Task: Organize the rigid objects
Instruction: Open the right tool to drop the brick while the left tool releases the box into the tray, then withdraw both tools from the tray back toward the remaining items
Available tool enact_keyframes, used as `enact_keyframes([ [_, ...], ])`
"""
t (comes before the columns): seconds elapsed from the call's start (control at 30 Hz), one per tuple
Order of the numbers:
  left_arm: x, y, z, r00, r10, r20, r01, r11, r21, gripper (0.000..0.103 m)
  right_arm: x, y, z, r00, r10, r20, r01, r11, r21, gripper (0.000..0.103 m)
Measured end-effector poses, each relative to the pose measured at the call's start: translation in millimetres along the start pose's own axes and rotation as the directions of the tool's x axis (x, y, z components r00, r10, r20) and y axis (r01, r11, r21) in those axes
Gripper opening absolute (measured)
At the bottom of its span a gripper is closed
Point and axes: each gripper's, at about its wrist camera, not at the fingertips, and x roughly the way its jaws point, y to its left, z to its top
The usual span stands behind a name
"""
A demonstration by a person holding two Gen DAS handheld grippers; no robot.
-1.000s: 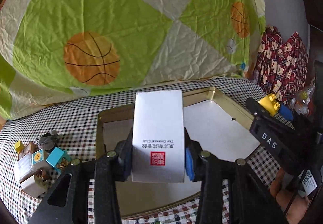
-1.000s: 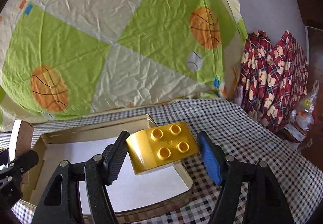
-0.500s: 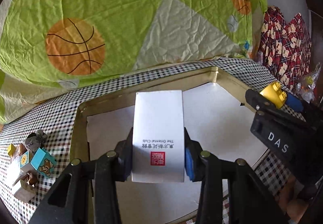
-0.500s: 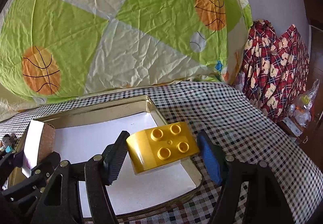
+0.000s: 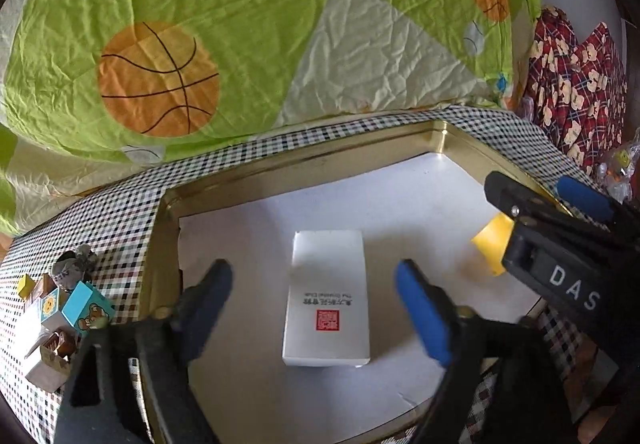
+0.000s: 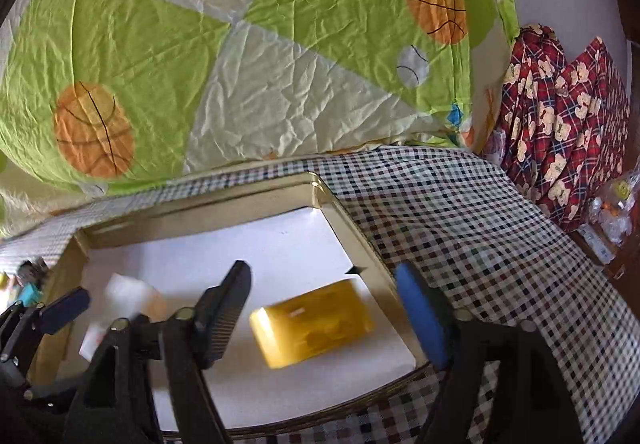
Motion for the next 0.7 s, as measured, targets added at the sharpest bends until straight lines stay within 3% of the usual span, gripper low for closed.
enact_keyframes([
  [0.1, -13.3, 1.9, -1.8, 0.997, 0.007, 0.075, -0.006, 1.000, -0.007, 0.102, -7.5, -5.2, 0.3, 0.999, 0.004, 0.053, -0.006, 0.999, 0.041, 0.089],
  [0.33, -25.8, 10.8, -2.3, 0.988, 0.011, 0.153, -0.009, 1.000, -0.016, 0.102, -23.5, -4.3, 1.2, 0.984, 0.005, 0.176, -0.011, 0.999, 0.035, 0.090],
  [0.7, -36.4, 42.2, -13.1, 0.986, 0.061, 0.155, -0.042, 0.992, -0.122, 0.102, -53.0, 12.1, -4.2, 0.946, -0.006, 0.326, 0.024, 0.998, -0.052, 0.090],
])
